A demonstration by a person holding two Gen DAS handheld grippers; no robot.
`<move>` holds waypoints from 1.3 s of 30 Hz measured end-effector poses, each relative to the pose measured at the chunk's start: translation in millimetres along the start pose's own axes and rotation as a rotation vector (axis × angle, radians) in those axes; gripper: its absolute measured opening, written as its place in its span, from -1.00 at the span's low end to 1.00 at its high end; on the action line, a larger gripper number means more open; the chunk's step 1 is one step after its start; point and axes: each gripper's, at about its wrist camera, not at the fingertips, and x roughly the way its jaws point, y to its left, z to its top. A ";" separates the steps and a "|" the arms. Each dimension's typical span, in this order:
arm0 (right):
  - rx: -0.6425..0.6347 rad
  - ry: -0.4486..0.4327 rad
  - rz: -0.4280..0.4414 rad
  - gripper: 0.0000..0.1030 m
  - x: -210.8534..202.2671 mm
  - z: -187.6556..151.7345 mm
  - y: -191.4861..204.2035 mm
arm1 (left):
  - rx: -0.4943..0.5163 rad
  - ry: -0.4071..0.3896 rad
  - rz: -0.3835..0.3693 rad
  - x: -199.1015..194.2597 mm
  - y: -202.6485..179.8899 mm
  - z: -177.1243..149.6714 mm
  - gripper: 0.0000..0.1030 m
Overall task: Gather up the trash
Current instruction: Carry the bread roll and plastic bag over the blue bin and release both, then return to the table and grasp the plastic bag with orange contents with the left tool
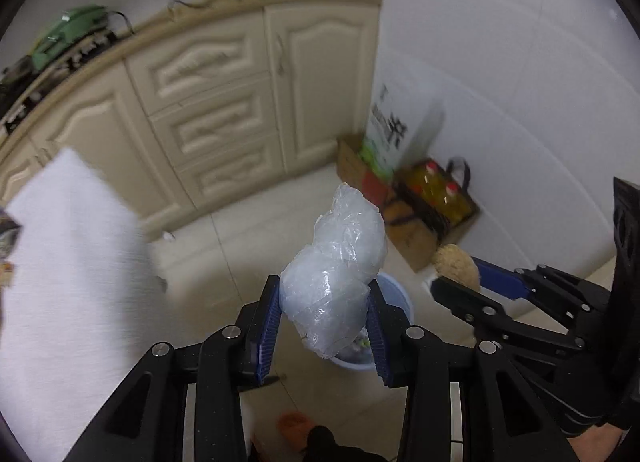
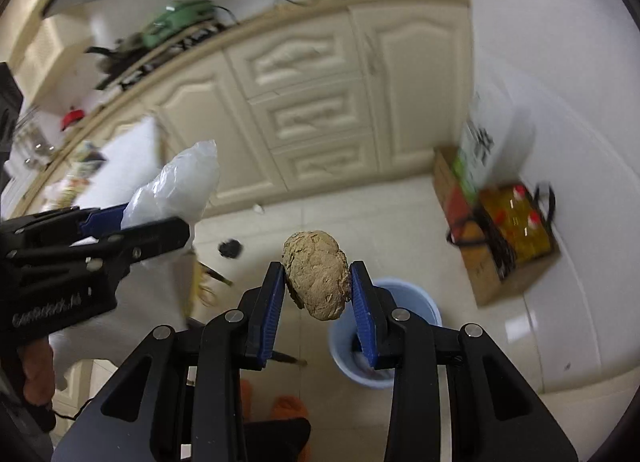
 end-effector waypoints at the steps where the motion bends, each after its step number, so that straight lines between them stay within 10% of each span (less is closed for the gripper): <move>1: 0.018 0.014 0.001 -0.33 10.6 -2.5 -9.3 | 0.002 0.021 -0.001 11.8 -3.2 1.7 -0.30; 22: 0.186 0.101 -0.115 0.31 70.9 -31.1 -92.3 | 0.092 0.209 0.003 215.1 -47.6 64.9 -0.21; 29: 0.198 0.085 -0.127 0.32 55.9 -27.6 -91.0 | 0.086 0.191 0.022 202.7 -43.8 61.6 0.29; 39: 0.134 0.006 -0.120 0.34 -0.4 -11.7 -44.2 | 0.050 0.060 0.021 89.3 -25.4 47.8 0.30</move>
